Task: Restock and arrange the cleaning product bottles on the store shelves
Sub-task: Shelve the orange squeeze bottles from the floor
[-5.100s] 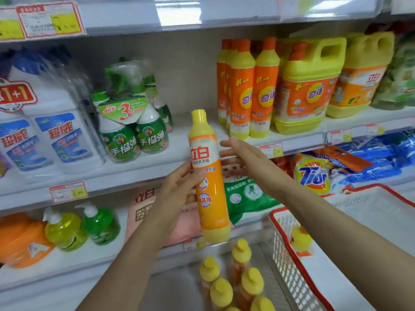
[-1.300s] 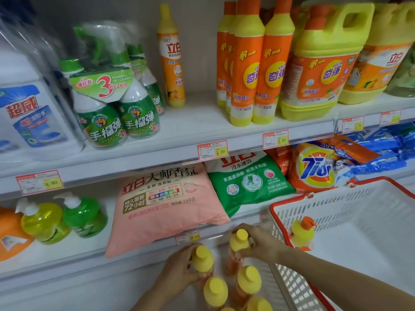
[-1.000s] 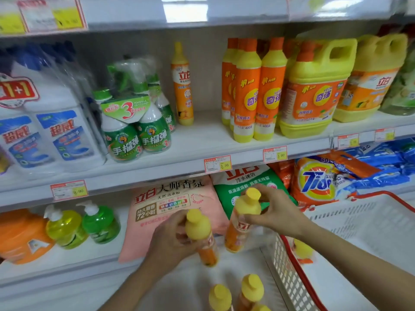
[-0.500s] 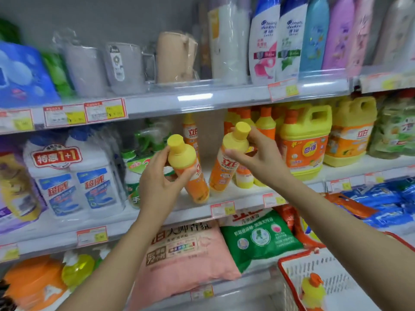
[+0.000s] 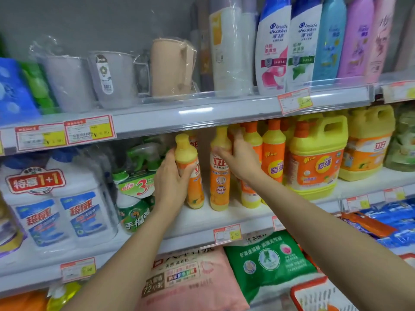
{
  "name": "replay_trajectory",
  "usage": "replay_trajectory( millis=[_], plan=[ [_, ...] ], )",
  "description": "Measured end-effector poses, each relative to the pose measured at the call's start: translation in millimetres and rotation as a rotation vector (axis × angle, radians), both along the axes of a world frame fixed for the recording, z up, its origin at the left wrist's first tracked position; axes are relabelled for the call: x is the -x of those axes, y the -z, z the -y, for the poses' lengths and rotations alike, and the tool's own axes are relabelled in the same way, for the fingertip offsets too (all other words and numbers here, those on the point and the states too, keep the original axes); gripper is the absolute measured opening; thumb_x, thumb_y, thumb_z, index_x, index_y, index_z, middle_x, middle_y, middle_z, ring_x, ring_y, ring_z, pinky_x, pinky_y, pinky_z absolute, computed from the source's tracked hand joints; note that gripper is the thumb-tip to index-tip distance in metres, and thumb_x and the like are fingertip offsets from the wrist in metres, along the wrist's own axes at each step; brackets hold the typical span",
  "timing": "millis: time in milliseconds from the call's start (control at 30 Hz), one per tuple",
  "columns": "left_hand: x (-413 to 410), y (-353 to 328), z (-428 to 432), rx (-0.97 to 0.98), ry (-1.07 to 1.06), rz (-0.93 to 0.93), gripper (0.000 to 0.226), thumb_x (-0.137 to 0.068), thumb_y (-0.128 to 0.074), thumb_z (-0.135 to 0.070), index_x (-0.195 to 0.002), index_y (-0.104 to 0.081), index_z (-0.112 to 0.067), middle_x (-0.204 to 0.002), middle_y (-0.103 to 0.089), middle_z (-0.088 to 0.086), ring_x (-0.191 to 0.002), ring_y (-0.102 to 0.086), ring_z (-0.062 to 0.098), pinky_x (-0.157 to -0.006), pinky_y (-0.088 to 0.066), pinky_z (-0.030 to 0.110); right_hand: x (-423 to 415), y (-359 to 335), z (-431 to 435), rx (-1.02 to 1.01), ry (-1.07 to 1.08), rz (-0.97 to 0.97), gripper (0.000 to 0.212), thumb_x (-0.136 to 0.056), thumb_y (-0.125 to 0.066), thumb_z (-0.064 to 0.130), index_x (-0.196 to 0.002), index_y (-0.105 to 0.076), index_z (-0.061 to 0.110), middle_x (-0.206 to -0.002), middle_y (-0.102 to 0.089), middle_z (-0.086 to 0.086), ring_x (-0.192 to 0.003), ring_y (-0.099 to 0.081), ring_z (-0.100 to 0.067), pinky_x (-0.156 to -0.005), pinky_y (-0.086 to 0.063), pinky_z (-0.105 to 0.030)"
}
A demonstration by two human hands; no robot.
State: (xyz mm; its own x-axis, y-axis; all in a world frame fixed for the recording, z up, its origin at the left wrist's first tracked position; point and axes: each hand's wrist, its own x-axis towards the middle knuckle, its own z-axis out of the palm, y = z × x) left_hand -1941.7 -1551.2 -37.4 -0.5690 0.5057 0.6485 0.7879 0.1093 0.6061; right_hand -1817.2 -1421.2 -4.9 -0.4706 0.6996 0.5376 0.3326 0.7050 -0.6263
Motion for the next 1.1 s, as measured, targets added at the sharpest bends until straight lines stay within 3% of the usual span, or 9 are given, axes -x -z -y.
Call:
replay_trajectory(
  millis=[133, 267, 400, 500, 600, 667, 800, 933, 1100],
  plan=[
    [9, -4, -22, 0.025, 0.001, -0.005, 0.048, -0.096, -0.058, -0.034, -0.136, -0.044, -0.010, -0.113, -0.066, 0.018, -0.100, -0.061, 0.038, -0.074, -0.043, 0.035, 20, 13, -5, -0.029, -0.044, -0.076, 0.064, -0.089, -0.070, 0.038, -0.139, -0.041, 0.013, -0.125, -0.064, -0.012, -0.112, -0.061, -0.037, -0.084, -0.052, -0.046],
    [27, -2, -39, 0.096, 0.034, -0.043, 0.055, -0.099, -0.050, -0.040, -0.144, -0.039, -0.011, -0.127, -0.059, 0.020, -0.112, -0.057, 0.040, -0.089, -0.048, 0.044, 26, 40, -1, 0.063, -0.123, -0.209, 0.078, -0.086, -0.073, 0.031, -0.149, -0.028, 0.019, -0.130, -0.060, -0.007, -0.117, -0.060, -0.027, -0.092, -0.053, -0.044],
    [30, 0, -51, 0.125, 0.059, -0.008, 0.054, -0.102, -0.046, -0.036, -0.150, -0.033, -0.016, -0.140, -0.051, 0.016, -0.124, -0.051, 0.037, -0.101, -0.043, 0.045, 23, 88, 9, 0.221, -0.103, -0.062, 0.098, -0.076, -0.082, 0.016, -0.151, -0.019, 0.020, -0.142, -0.049, -0.005, -0.130, -0.050, -0.026, -0.103, -0.046, -0.043],
    [19, 11, -54, 0.105, 0.056, 0.067, 0.060, -0.098, -0.054, -0.031, -0.149, -0.030, -0.012, -0.139, -0.053, 0.015, -0.122, -0.054, 0.035, -0.101, -0.045, 0.048, 22, 116, 13, 0.247, -0.050, 0.027, 0.084, -0.081, -0.077, 0.012, -0.148, -0.026, 0.011, -0.144, -0.047, -0.008, -0.133, -0.047, -0.028, -0.103, -0.039, -0.033],
    [10, 40, -52, 0.254, -0.057, 0.160, 0.077, -0.087, -0.071, -0.030, -0.144, -0.030, -0.001, -0.137, -0.050, 0.022, -0.123, -0.051, 0.038, -0.098, -0.045, 0.046, 28, 120, 11, 0.303, 0.012, 0.035, 0.062, -0.086, -0.073, 0.013, -0.134, -0.034, 0.008, -0.136, -0.053, -0.011, -0.125, -0.053, -0.031, -0.094, -0.038, -0.032],
    [4, 60, -51, 0.353, -0.081, 0.227, 0.067, -0.084, -0.075, -0.028, -0.134, -0.038, -0.002, -0.131, -0.055, 0.019, -0.118, -0.055, 0.037, -0.092, -0.044, 0.042, 32, 118, 8, 0.306, 0.023, 0.039, 0.057, -0.087, -0.072, 0.013, -0.129, -0.034, 0.008, -0.134, -0.055, -0.013, -0.123, -0.055, -0.032, -0.095, -0.042, -0.036],
    [3, 79, -55, 0.328, -0.129, 0.209, 0.045, -0.087, -0.073, -0.026, -0.118, -0.047, -0.006, -0.119, -0.064, 0.016, -0.107, -0.060, 0.037, -0.080, -0.042, 0.039, 38, 110, -4, 0.315, 0.033, 0.093, 0.051, -0.092, -0.067, 0.014, -0.130, -0.034, 0.006, -0.135, -0.056, -0.015, -0.124, -0.055, -0.034, -0.096, -0.043, -0.037],
    [3, 82, -63, 0.308, -0.146, 0.176, 0.045, -0.091, -0.067, -0.022, -0.127, -0.045, -0.004, -0.122, -0.062, 0.019, -0.109, -0.059, 0.039, -0.085, -0.042, 0.042, 48, 110, -16, 0.302, 0.035, 0.135, 0.054, -0.094, -0.063, 0.017, -0.136, -0.031, 0.002, -0.134, -0.057, -0.019, -0.122, -0.056, -0.038, -0.097, -0.044, -0.040],
    [1, 86, -51, 0.344, -0.096, 0.114, 0.075, -0.093, -0.064, -0.025, -0.150, -0.022, -0.001, -0.135, -0.053, 0.020, -0.119, -0.055, 0.036, -0.094, -0.044, 0.043, 39, 119, -13, 0.297, -0.034, 0.089, 0.071, -0.090, -0.070, 0.022, -0.143, -0.028, 0.003, -0.139, -0.052, -0.017, -0.128, -0.053, -0.035, -0.103, -0.044, -0.044]
  ],
)
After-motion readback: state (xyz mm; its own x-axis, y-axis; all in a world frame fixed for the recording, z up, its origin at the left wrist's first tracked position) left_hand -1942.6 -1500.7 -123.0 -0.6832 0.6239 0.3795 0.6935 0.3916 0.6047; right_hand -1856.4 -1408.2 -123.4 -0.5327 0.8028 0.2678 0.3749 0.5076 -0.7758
